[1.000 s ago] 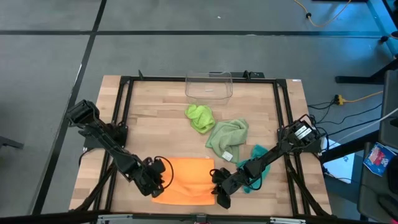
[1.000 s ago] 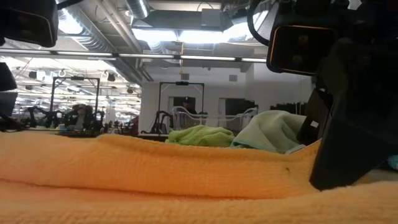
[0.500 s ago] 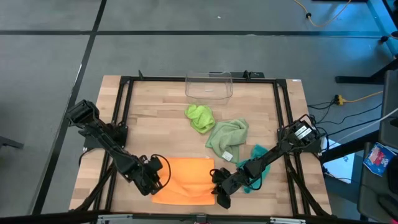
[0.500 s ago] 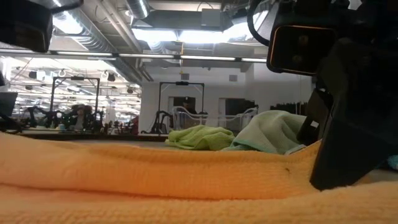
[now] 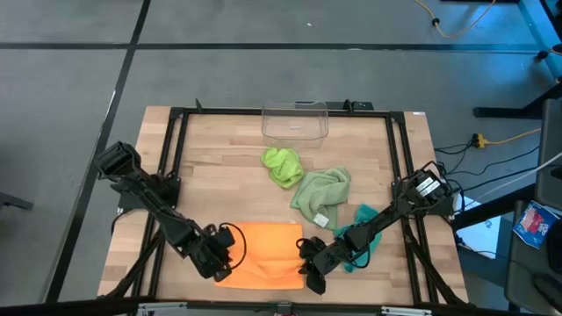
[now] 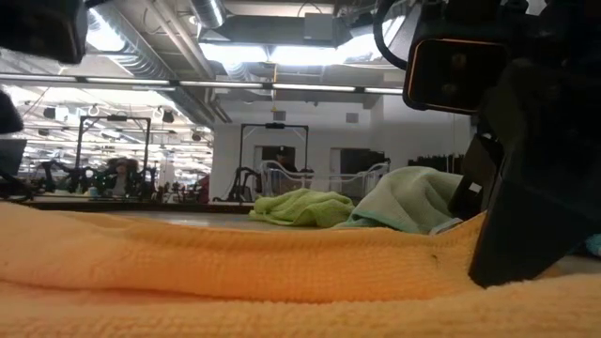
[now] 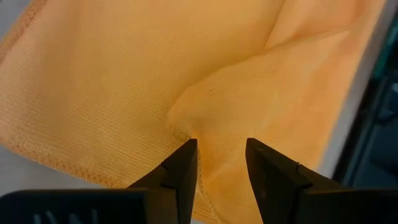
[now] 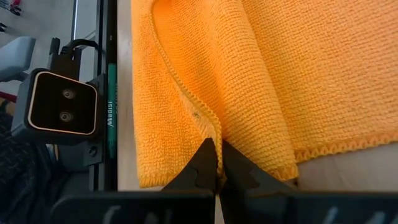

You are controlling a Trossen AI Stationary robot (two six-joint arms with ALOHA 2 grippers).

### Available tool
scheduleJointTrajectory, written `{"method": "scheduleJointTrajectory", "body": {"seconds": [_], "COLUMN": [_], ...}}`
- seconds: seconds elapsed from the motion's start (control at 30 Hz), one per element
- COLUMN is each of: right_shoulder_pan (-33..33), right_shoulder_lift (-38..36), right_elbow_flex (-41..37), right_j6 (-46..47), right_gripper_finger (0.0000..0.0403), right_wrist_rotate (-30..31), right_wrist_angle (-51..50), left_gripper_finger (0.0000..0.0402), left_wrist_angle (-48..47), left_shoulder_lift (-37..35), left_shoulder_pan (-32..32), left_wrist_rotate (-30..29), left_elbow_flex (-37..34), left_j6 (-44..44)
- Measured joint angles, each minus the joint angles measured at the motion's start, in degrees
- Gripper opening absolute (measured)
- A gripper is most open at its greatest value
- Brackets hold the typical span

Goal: Fold microfiber towels
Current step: Fold the orange microfiber towel

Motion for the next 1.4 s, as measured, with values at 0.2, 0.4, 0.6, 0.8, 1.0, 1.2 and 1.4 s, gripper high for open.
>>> {"method": "scheduleJointTrajectory", "body": {"seconds": [0.2,0.4,0.6,0.8,1.0,1.2,1.4], "right_shoulder_pan": [0.01,0.02,0.02,0.02,0.02,0.00,0.00], "right_shoulder_lift": [0.00,0.00,0.00,0.00,0.00,0.00,0.00], "right_elbow_flex": [0.00,0.00,0.00,0.00,0.00,0.00,0.00], "right_j6": [0.00,0.00,0.01,0.07,0.22,0.20,0.21], "right_gripper_finger": [0.0004,0.0004,0.0004,0.0004,0.0004,0.0004,0.0004], "right_wrist_rotate": [-0.01,-0.01,0.00,0.00,0.01,0.01,0.01], "right_wrist_angle": [0.00,-0.02,-0.02,-0.02,-0.02,-0.02,-0.02], "left_gripper_finger": [0.0129,0.0129,0.0129,0.0129,0.0129,0.0129,0.0103], "left_wrist_angle": [0.52,0.45,-2.92,-2.88,-0.63,3.10,3.10], "left_shoulder_lift": [3.79,2.40,0.34,1.90,2.35,2.35,2.35], "left_shoulder_pan": [0.22,-0.02,-0.26,-0.26,-0.14,0.21,0.19], "left_wrist_rotate": [0.13,0.04,-0.55,0.30,-1.02,-2.16,4.58], "left_elbow_flex": [0.00,0.00,0.00,-0.02,-0.02,-0.02,-0.02], "left_j6": [-1.25,-1.38,-2.74,-2.89,-1.56,2.04,3.80]}}
